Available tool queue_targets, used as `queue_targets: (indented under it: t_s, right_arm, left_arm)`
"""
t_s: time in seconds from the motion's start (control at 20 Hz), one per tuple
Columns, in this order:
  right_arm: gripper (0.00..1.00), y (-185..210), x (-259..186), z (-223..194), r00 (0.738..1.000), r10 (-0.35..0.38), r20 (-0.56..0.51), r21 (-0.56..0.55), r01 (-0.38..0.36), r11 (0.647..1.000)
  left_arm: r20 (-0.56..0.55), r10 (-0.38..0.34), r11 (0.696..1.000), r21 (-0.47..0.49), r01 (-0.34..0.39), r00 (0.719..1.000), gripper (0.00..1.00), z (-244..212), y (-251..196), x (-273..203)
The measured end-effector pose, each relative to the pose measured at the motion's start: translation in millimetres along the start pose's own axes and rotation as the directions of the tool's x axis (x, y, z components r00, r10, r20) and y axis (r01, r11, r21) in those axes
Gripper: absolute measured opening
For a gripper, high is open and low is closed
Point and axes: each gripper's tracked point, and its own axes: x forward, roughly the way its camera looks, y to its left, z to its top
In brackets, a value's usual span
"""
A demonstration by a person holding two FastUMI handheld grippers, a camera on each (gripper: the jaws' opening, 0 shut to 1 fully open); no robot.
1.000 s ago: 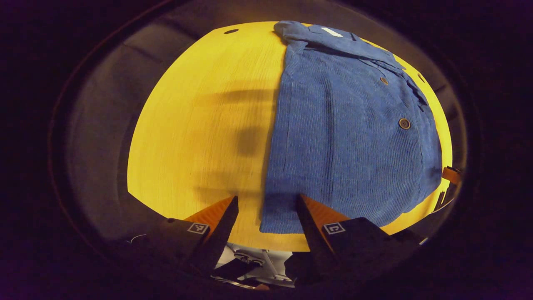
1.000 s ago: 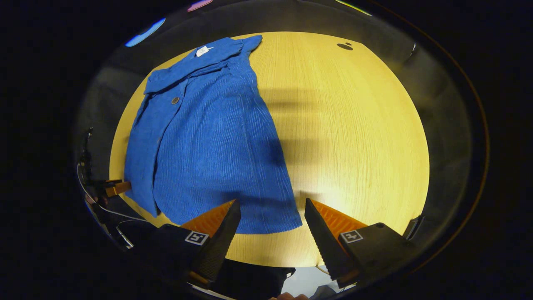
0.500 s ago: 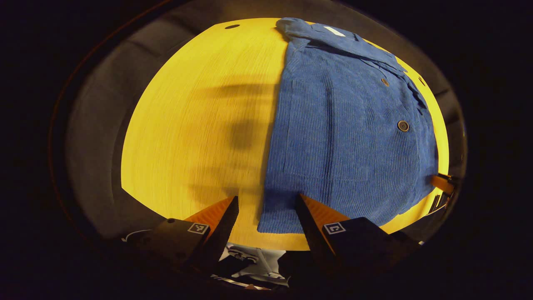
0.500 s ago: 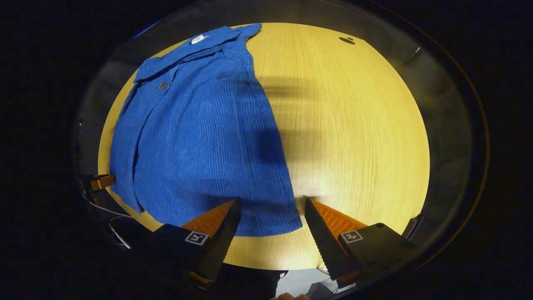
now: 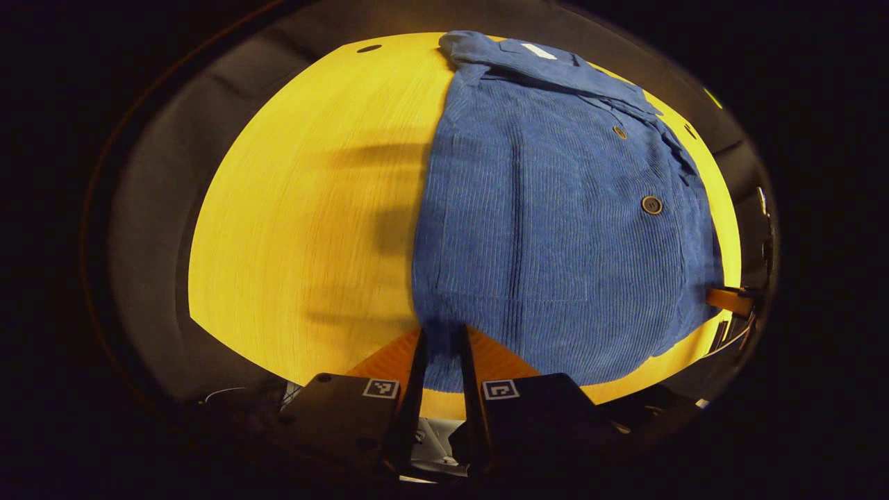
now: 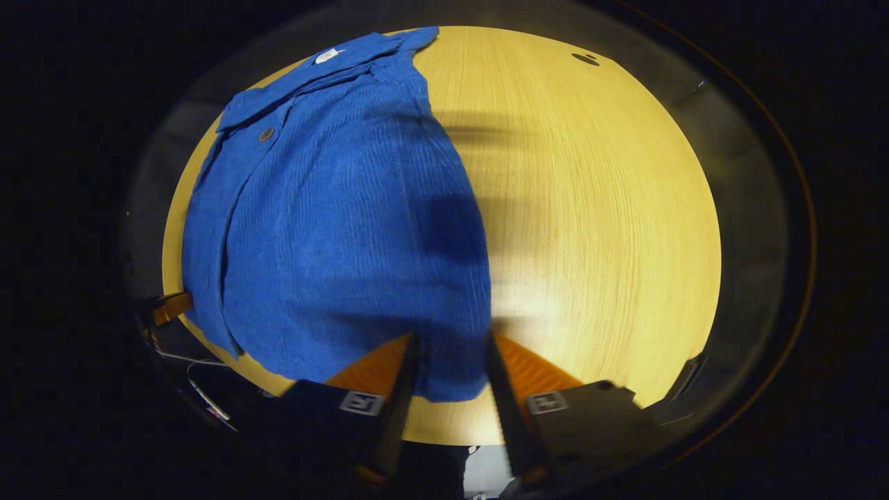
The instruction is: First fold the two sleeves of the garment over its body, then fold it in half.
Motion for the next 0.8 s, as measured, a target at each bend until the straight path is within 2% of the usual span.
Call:
queue_targets:
  t_s: [0.1,0.15,0.35,0.5,0.65,0.8]
  right_arm:
    - [0.13,12.0,1.5,-0.5,0.998,0.061,0.006,-0.021,-0.061,0.998]
    - [0.03,14.4,1.8,2.3,0.997,0.079,0.021,-0.004,-0.079,0.997]
    - [0.03,17.6,0.5,8.2,0.988,0.152,0.031,0.064,-0.154,0.986]
    - [0.03,15.6,-7.1,11.0,0.987,0.152,0.057,0.066,-0.156,0.986]
    - [0.03,24.6,-29.3,30.7,0.973,0.198,0.120,0.088,-0.209,0.974]
    - [0.03,32.1,-61.5,59.3,0.954,0.231,0.191,0.074,-0.249,0.966]
  left_arm:
    - [0.012,-0.013,1.000,-0.028,0.013,1.000,0.03,-0.7,1.3,1.5]
    - [0.010,-0.023,0.999,-0.045,0.023,1.000,0.01,-2.7,1.9,0.3]
    - [0.038,-0.065,0.997,-0.030,0.066,0.997,0.00,-6.2,3.5,-2.8]
    - [0.042,-0.095,0.993,-0.072,0.098,0.995,0.00,-3.1,0.9,-8.3]
    - [0.077,-0.140,0.987,-0.074,0.146,0.987,0.00,3.4,-5.1,-22.9]
    - [0.120,-0.156,0.985,-0.058,0.164,0.980,0.00,21.3,-6.2,-45.5]
